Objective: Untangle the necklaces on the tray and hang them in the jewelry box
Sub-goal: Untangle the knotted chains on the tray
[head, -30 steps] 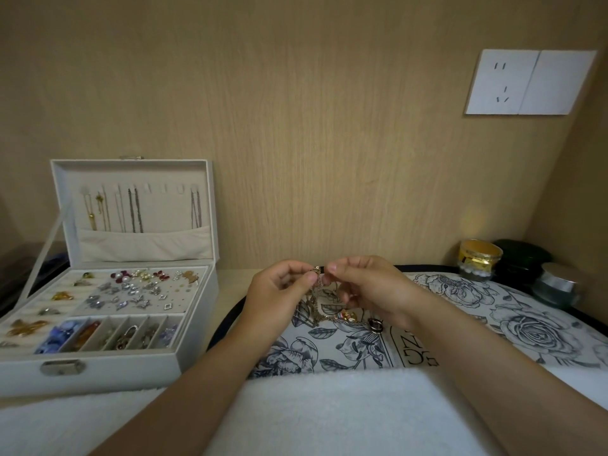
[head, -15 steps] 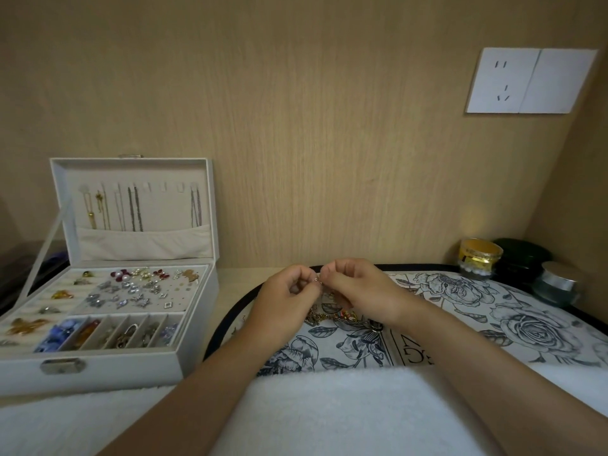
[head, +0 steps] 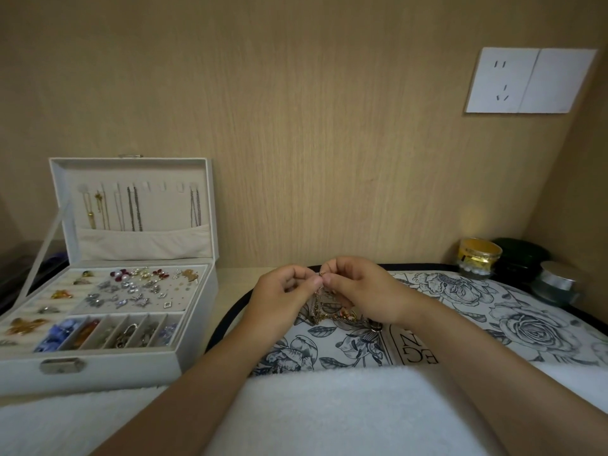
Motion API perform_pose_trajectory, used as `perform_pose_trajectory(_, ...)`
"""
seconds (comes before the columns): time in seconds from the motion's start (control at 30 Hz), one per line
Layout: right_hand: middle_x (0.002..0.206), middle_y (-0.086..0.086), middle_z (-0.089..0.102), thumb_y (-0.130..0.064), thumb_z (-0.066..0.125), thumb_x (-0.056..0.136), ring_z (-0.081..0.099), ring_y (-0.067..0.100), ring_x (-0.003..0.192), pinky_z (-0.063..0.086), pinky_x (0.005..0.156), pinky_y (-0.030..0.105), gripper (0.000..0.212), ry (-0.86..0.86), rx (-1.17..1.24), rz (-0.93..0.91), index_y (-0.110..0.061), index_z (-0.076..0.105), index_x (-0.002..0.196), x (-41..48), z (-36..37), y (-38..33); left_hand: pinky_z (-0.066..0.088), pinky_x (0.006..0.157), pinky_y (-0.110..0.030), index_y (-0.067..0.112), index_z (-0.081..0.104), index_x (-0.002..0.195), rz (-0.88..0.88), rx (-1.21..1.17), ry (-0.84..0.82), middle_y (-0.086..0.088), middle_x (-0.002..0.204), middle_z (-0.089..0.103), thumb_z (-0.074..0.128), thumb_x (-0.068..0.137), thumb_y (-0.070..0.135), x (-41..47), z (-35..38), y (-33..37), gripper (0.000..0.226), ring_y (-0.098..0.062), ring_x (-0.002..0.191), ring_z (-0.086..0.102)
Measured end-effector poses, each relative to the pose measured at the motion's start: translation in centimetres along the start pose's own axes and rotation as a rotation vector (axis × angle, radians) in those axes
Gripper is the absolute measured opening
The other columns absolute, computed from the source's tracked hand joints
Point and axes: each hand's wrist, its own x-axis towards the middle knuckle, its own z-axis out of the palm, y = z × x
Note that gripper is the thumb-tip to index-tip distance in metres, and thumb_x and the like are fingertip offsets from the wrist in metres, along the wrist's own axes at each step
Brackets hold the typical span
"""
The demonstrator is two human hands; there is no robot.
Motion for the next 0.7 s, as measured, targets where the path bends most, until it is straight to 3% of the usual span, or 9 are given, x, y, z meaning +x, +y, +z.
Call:
perform_pose_trajectory(0.1, 0.066, 0.003, 0.046, -0.023, 0.05, 0.104, 0.04, 0.022, 0.064, 0.035, 0.059, 0.035, 0.019, -0.021, -0.045, 0.015, -0.019, 0.063, 0.091, -0.1, -0.4, 0.1, 0.047, 0.07, -0.015, 0.024, 0.071, 0.087, 0.038, 0.079, 0.011, 0.004, 0.079, 0.07, 0.067, 0.092, 0.021, 0.3, -0.1, 0.0, 0.007, -0.002, 0.074, 0.062)
perform_pose_trajectory(0.2, 0.06, -0.008, 0.045, -0.037, 0.047, 0.104, 0.04, 0.009, 0.055, 0.036, 0.057, 0.03, 0.028, -0.057, -0.205, 0.047, -0.019, 0.06, 0.087, -0.2, -0.7, -0.1, 0.043, 0.066, -0.013, 0.026, 0.064, 0.086, 0.113, 0.233, -0.014, 0.011, 0.077, 0.061, 0.06, 0.096, 0.022, 0.5, 0.0, 0.4, 0.011, 0.004, 0.068, 0.053)
perform_pose_trajectory(0.3, 0.061, -0.005, 0.044, -0.041, 0.046, 0.104, 0.039, 0.01, 0.056, 0.036, 0.057, 0.028, 0.038, -0.097, -0.32, 0.053, -0.016, 0.052, 0.074, -0.1, -1.0, -0.1, 0.045, 0.066, -0.025, 0.026, 0.059, 0.087, 0.101, 0.313, -0.033, 0.009, 0.076, 0.06, 0.053, 0.099, 0.025, 0.7, 0.3, 0.5, 0.013, -0.001, 0.064, 0.051)
perform_pose_trajectory(0.4, 0.06, -0.012, 0.052, -0.034, 0.057, 0.098, 0.045, 0.007, 0.056, 0.041, 0.059, 0.027, 0.032, -0.119, -0.338, 0.065, -0.023, 0.057, 0.068, -0.2, -1.7, -0.3, 0.044, 0.077, -0.032, 0.026, 0.055, 0.091, 0.147, 0.461, -0.072, 0.011, 0.079, 0.059, 0.047, 0.101, 0.029, 0.5, 0.3, 0.6, 0.013, -0.003, 0.072, 0.052)
perform_pose_trajectory(0.47, 0.069, -0.014, 0.063, -0.029, 0.066, 0.089, 0.053, 0.002, 0.06, 0.048, 0.064, 0.025, 0.018, -0.032, -0.512, 0.023, -0.025, 0.066, 0.072, -0.3, -2.0, -0.3, 0.037, 0.091, -0.031, 0.027, 0.049, 0.093, 0.3, 0.738, -0.103, 0.015, 0.085, 0.054, 0.041, 0.104, 0.03, 0.3, 0.3, 0.7, 0.013, -0.005, 0.085, 0.048)
perform_pose_trajectory(0.53, 0.08, -0.014, 0.067, -0.03, 0.069, 0.084, 0.06, 0.001, 0.071, 0.053, 0.069, 0.027, 0.006, 0.112, -0.748, -0.045, -0.028, 0.069, 0.079, -0.3, -2.0, -0.3, 0.034, 0.095, -0.031, 0.028, 0.046, 0.094, 0.419, 0.892, -0.111, 0.016, 0.087, 0.051, 0.038, 0.104, 0.03, 0.3, 0.3, 0.9, 0.013, -0.007, 0.086, 0.046)
perform_pose_trajectory(0.63, 0.083, -0.015, 0.065, -0.036, 0.071, 0.086, 0.061, 0.002, 0.078, 0.053, 0.07, 0.026, 0.009, 0.266, -0.707, -0.07, -0.032, 0.065, 0.081, 0.0, -2.0, 0.4, 0.037, 0.088, -0.03, 0.026, 0.049, 0.095, 0.389, 0.881, -0.023, 0.015, 0.076, 0.051, 0.041, 0.103, 0.03, 0.7, -0.1, 0.8, 0.012, -0.008, 0.075, 0.05)
perform_pose_trajectory(0.7, 0.086, -0.016, 0.065, -0.031, 0.07, 0.089, 0.061, 0.001, 0.081, 0.055, 0.074, 0.029, 0.004, 0.277, -0.64, -0.07, -0.03, 0.067, 0.087, 0.2, -2.4, 1.0, 0.041, 0.08, -0.031, 0.025, 0.052, 0.094, 0.336, 0.891, 0.077, 0.014, 0.073, 0.053, 0.043, 0.102, 0.031, 1.1, -0.7, 0.4, 0.013, -0.009, 0.071, 0.053)
